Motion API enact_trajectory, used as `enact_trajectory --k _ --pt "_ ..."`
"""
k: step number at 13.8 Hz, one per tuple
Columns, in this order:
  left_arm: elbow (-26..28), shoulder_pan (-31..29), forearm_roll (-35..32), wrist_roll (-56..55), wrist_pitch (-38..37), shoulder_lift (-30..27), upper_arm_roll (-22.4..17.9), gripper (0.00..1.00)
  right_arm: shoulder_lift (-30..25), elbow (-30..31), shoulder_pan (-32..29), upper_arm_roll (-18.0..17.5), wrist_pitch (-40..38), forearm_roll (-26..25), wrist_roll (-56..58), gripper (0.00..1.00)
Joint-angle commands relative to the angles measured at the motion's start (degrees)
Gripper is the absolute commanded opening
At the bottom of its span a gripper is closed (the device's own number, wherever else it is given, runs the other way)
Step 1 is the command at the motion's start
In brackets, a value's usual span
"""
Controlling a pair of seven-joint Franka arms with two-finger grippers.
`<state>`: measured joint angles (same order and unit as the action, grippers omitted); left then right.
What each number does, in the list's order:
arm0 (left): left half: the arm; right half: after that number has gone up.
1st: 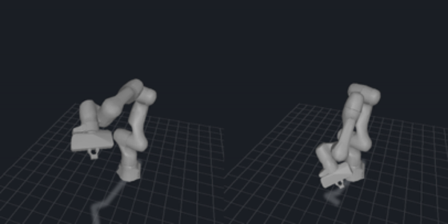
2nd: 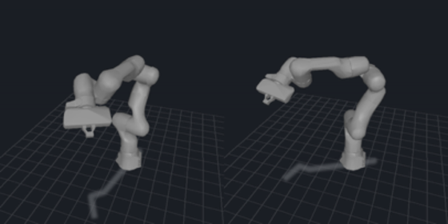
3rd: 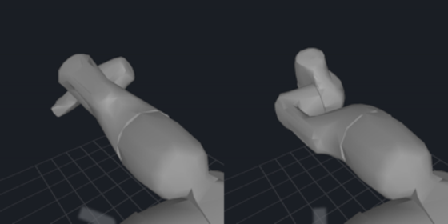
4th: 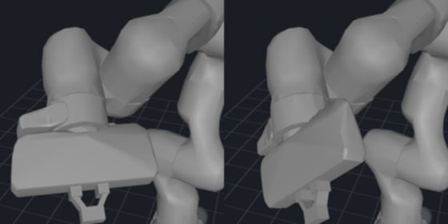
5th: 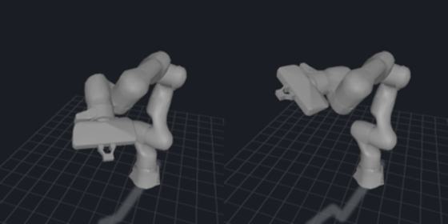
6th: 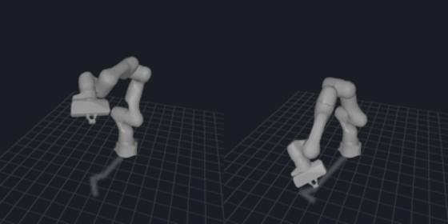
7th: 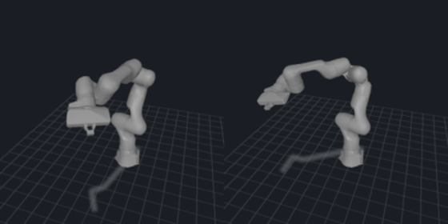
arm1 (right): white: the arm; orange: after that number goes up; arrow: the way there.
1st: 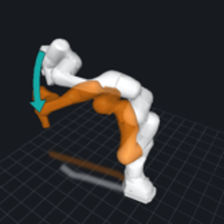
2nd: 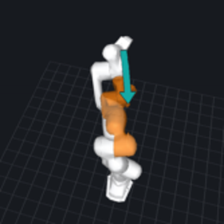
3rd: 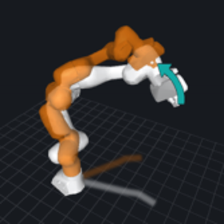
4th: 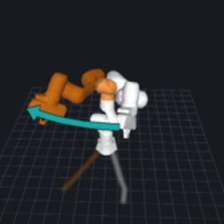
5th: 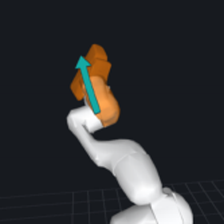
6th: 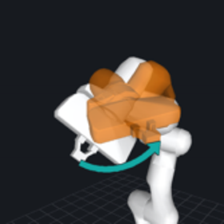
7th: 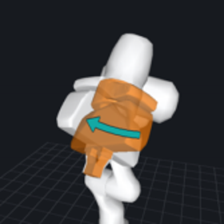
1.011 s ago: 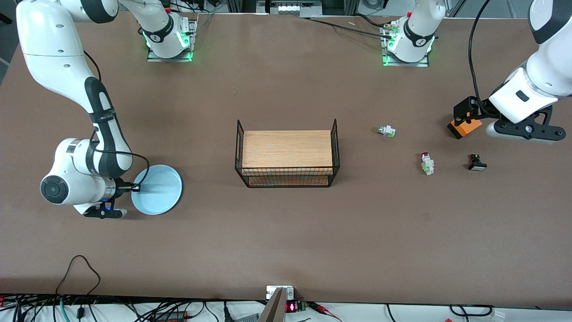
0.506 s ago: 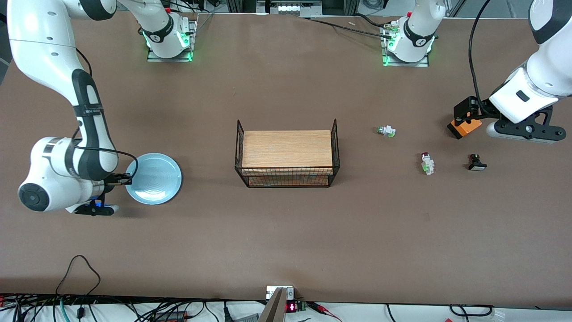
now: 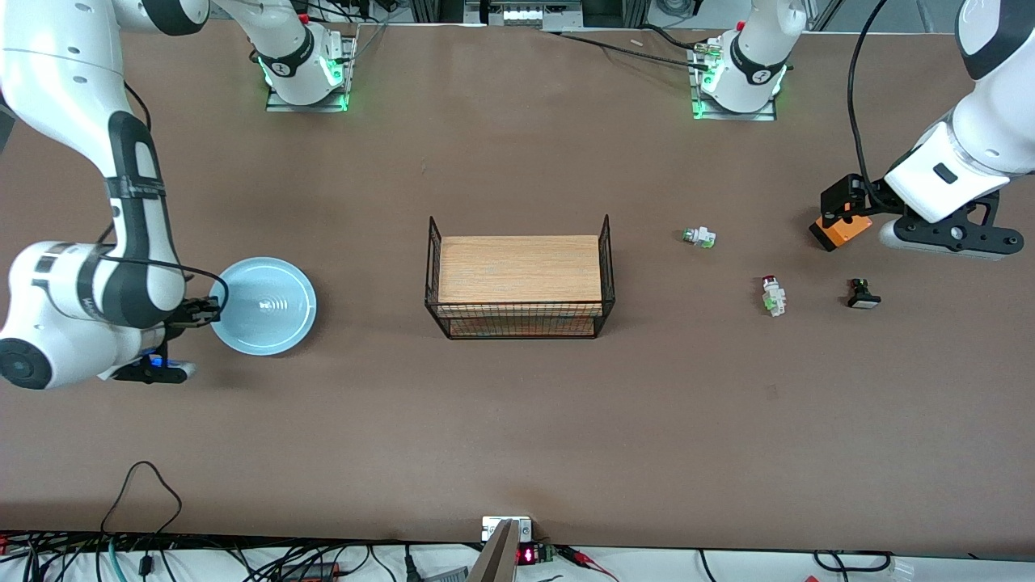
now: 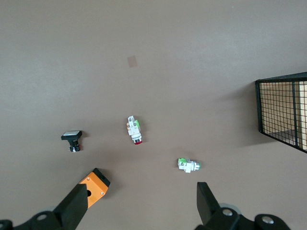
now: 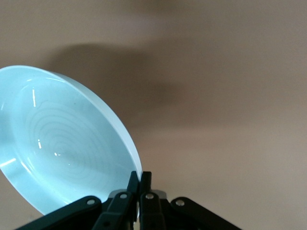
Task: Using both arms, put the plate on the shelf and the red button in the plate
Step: 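Lift the light-blue plate with the right gripper toward the basket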
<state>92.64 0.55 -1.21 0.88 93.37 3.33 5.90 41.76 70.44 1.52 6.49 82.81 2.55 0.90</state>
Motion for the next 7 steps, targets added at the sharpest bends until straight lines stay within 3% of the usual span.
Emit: enact_trajectory --k 1,7 --pt "-2.03 0.24 -0.9 0.7 -1.43 0.8 0.25 1.0 -4.83 -1.88 0.15 -0.6 -7.02 0.26 -3.87 0.0" --pt "-2.11 0.33 -0.9 0.61 -1.52 0.71 0.43 1.0 -11.7 -4.78 2.86 -1.13 -21.09 0.43 -15.12 0.0"
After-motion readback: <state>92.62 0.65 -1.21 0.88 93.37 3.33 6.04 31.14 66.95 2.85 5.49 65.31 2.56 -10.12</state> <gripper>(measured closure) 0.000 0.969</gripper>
